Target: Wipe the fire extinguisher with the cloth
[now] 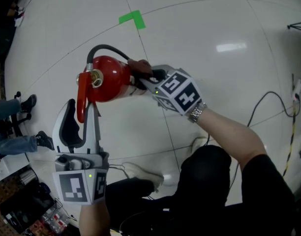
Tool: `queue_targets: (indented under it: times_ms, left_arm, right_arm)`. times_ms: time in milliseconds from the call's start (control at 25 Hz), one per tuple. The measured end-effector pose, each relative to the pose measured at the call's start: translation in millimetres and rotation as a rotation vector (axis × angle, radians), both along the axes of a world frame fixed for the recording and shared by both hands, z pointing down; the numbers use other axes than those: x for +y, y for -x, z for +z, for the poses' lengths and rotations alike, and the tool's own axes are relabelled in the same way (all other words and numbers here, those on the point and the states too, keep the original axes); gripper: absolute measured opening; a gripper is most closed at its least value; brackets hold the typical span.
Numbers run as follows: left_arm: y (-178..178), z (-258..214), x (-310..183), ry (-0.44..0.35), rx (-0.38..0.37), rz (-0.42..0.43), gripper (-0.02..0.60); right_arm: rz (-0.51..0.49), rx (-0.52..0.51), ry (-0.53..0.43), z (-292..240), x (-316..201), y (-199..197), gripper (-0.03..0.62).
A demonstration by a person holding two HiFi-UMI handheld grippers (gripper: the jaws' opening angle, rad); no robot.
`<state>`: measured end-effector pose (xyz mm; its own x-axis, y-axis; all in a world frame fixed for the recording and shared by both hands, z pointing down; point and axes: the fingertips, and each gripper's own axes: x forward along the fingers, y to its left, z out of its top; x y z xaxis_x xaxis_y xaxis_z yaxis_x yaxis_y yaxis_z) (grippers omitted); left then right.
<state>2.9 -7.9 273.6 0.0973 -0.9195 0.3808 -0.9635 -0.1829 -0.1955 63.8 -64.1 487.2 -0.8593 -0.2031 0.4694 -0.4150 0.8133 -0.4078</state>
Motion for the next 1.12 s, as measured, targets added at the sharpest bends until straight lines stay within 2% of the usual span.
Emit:
queue_targets:
  times_ms: [640,1040,1120]
  left_arm:
    - [3.4,-8.9,25.2,-0.089,0.023,0.027,0.176]
    - [11.2,-6.5,41.1,-0.093,0.025,0.019,0.176]
    - [12.9,-5.7,44.4,-0.093,0.026,0.016,0.176]
  right_arm:
    - [-0.035,0.200,0.075,95.4,18.4,1.5,0.078]
    - [-0.083,0.315,0.118,143.1,39.7,1.2,0.078]
    - [-0.092,0.326,0.102,145.8,39.9,2.9,0.078]
